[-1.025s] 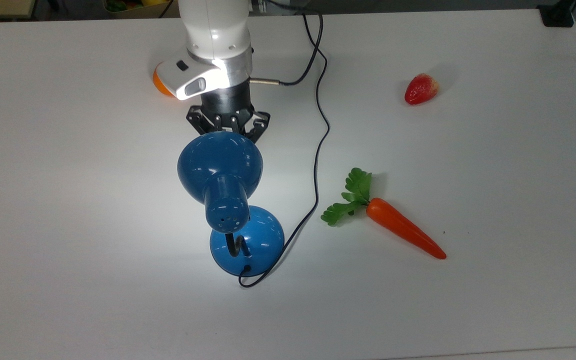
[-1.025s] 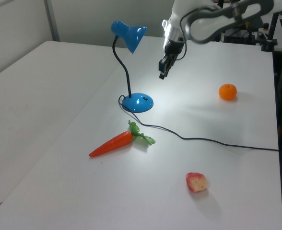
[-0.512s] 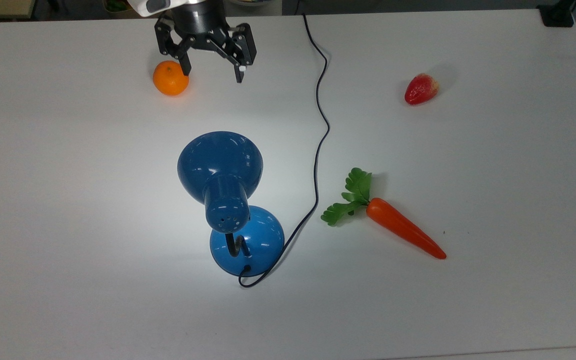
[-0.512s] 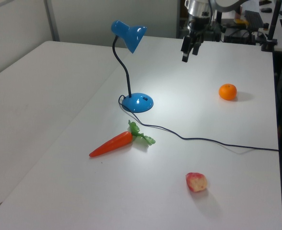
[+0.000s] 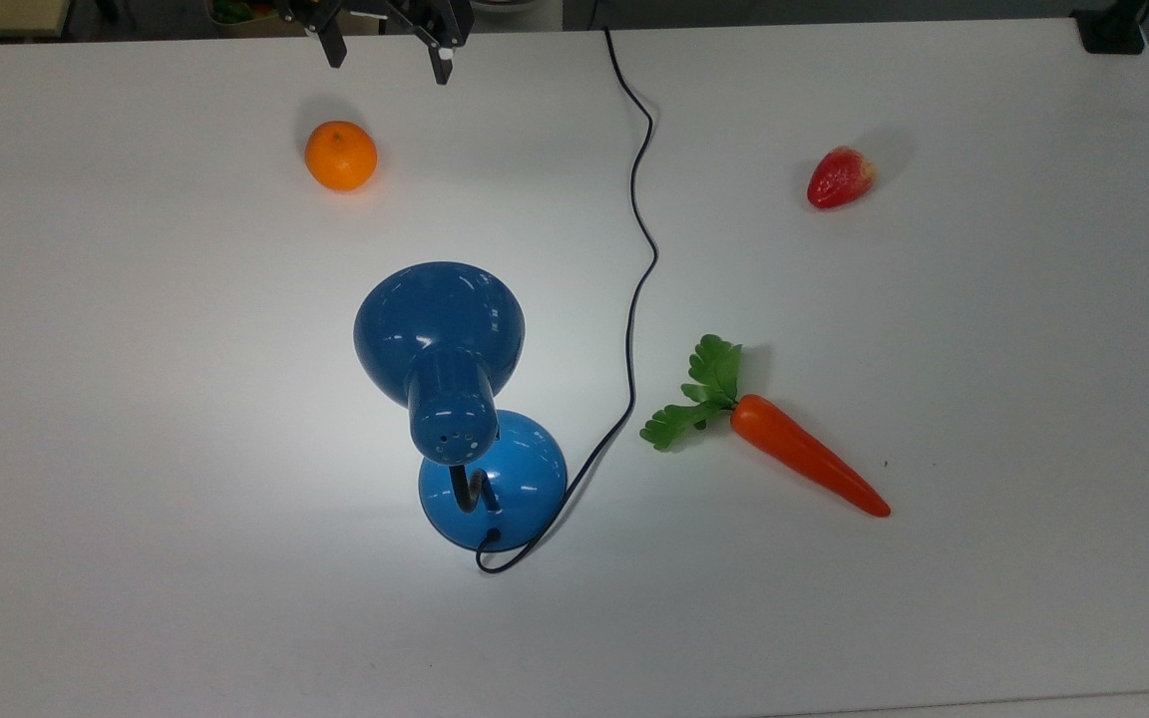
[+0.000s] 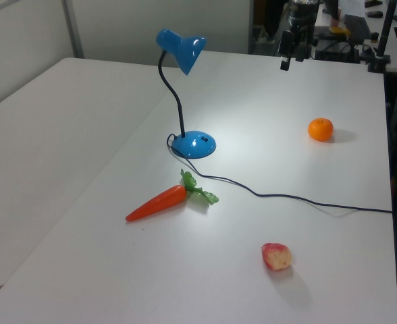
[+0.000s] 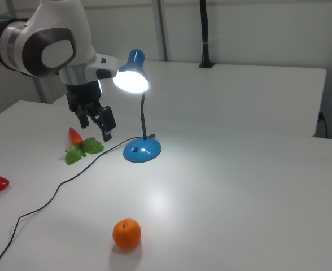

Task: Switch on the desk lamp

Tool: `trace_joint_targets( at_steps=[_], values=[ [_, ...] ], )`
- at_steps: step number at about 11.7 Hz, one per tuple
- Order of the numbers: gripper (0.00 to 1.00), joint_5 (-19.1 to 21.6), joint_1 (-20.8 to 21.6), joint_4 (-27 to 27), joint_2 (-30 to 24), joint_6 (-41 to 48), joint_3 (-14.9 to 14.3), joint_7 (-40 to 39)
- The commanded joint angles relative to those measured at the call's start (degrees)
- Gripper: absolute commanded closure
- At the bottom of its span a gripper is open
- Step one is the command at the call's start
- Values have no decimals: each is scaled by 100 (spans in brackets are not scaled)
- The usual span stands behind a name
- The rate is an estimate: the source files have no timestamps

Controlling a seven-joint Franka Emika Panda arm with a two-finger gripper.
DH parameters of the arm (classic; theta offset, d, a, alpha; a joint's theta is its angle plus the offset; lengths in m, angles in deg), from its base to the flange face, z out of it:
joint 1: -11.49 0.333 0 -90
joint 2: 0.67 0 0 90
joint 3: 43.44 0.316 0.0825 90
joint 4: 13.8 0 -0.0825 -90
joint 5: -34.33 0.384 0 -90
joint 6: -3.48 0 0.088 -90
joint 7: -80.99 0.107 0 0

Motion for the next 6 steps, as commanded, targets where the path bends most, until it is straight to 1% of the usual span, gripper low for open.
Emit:
trace_joint_targets(
  at_steps=[1,3,6],
  values=[
    [0,65,-46,42,-6,240,43,46],
    [0,65,-55,297,162,565,34,55],
    [0,65,-46,342,171,584,34,64]
  ],
)
